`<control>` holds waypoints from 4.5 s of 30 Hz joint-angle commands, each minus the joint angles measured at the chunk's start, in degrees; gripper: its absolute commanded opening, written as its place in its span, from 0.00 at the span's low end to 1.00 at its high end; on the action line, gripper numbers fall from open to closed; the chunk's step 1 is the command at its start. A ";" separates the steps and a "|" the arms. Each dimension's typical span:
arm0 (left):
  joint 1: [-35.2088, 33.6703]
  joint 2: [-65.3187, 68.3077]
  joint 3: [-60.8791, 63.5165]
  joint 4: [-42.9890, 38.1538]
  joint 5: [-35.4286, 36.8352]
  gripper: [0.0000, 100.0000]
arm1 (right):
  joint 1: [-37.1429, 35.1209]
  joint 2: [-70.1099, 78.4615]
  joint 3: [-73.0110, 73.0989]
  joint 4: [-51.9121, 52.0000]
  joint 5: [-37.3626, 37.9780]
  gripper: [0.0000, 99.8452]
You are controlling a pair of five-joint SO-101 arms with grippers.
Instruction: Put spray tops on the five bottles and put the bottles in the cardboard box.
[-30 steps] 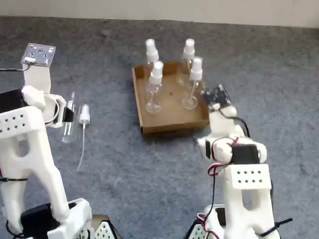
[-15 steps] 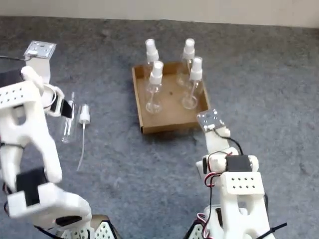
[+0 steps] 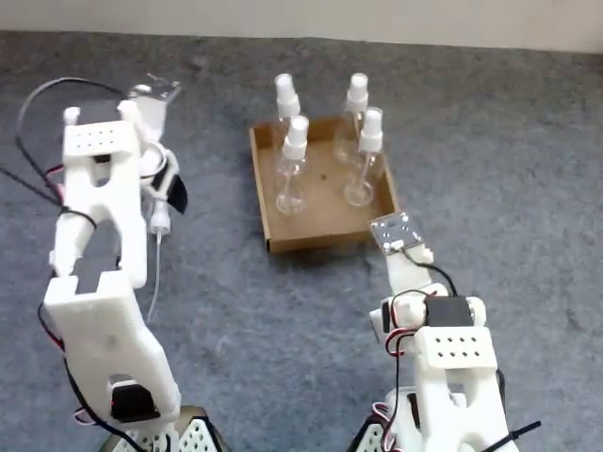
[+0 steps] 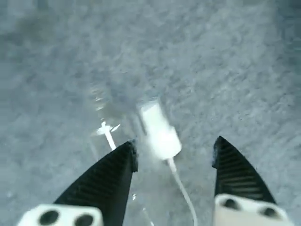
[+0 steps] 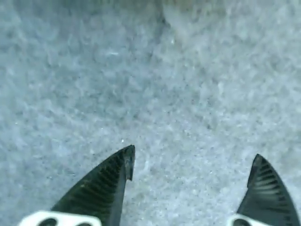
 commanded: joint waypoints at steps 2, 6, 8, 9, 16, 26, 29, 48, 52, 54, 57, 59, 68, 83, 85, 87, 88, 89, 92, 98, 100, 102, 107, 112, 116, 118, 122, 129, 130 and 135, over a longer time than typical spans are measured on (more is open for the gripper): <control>1.63 4.00 -2.86 -1.05 -0.35 0.21 | 0.48 -1.01 -0.13 -1.10 0.79 0.32; -0.84 6.02 -2.86 -1.05 -0.35 0.21 | 0.48 -1.01 -0.13 -1.10 0.70 0.32; -1.63 6.73 -2.86 -1.05 -0.44 0.21 | 0.48 -1.01 -0.13 -1.10 0.70 0.32; -1.80 6.81 -2.68 -1.05 -0.44 0.21 | 0.48 -1.01 -0.13 -1.10 0.70 0.32; -0.75 11.38 -2.33 -0.97 -0.44 0.20 | 0.48 -1.01 -0.13 -1.10 0.70 0.32; 1.89 -4.62 -9.98 10.11 -0.35 0.24 | 0.48 -1.01 -0.13 -1.10 0.70 0.32; -1.89 -9.36 -9.80 10.29 -0.35 0.24 | 0.48 -1.01 -0.13 -1.10 0.70 0.32; -8.40 11.38 -4.62 -1.85 -0.44 0.23 | 0.48 -1.01 -0.13 -1.10 0.70 0.32; -9.36 13.23 -4.70 -1.85 -0.62 0.19 | 0.48 -1.01 -0.13 -1.10 0.70 0.32; -9.27 13.32 -4.70 -1.76 -0.70 0.13 | 0.48 -1.01 -0.13 -1.10 0.70 0.32; -8.92 12.00 -6.29 -1.41 -0.53 0.08 | 0.57 -1.01 -0.13 -1.10 0.70 0.32; -8.84 10.07 -7.43 -0.70 -0.44 0.07 | 0.66 -1.01 -0.13 -1.10 0.70 0.32; -3.30 -7.78 -10.24 14.15 -0.35 0.05 | 0.84 -1.01 -0.75 2.07 0.70 0.32; 37.76 -45.23 32.22 6.33 16.26 0.05 | 29.32 -0.40 -6.55 2.15 16.44 0.32; 42.42 -42.68 32.75 2.02 16.44 0.05 | 32.75 -0.40 -7.34 2.15 18.37 0.32; 46.73 -38.29 31.96 -1.32 16.62 0.05 | 34.86 -0.40 -7.60 2.15 19.25 0.32; 48.75 -35.91 31.25 -2.37 16.70 0.05 | 35.47 -0.40 -7.69 2.15 19.16 0.32; 50.68 -33.19 30.55 -3.52 16.70 0.05 | 35.91 -0.40 -7.69 2.15 19.16 0.32; 53.93 -26.15 29.23 -6.77 18.55 0.05 | 36.26 -0.40 -7.69 4.18 18.99 0.32; 54.55 -19.21 29.23 -12.92 31.12 0.15 | 35.91 -0.48 -7.69 6.64 16.97 0.32; 55.25 -19.38 29.14 -12.84 33.76 0.19 | 35.91 -0.48 -7.69 6.55 15.74 0.32; 56.31 -20.35 29.23 -12.84 34.81 0.21 | 35.91 -0.48 -7.69 6.64 15.65 0.32; 54.46 -23.60 29.14 -11.52 34.64 0.26 | 35.38 -0.92 -7.69 9.01 15.56 0.32; 52.00 -28.53 28.26 -5.80 30.68 0.26 | 29.76 -1.01 -7.78 10.59 9.23 0.32; 42.86 -36.35 24.31 0.97 25.32 0.26 | 19.91 -0.66 -9.63 13.23 0.26 0.32; 36.09 -39.69 21.93 3.78 21.71 0.26 | 14.20 -0.48 -12.88 15.16 -5.71 0.32; 21.32 -42.77 20.18 8.09 15.30 0.26 | 1.80 -0.22 -20.44 19.65 -16.35 0.32; 0.04 -38.81 19.74 7.65 5.80 0.26 | -19.65 14.64 -23.34 17.36 -32.18 0.32; -1.89 -38.11 20.09 6.77 4.84 0.26 | -22.55 17.45 -23.43 16.66 -34.55 0.32; -8.04 -34.77 19.65 4.40 2.46 0.26 | -28.62 27.82 -23.96 11.30 -46.51 0.31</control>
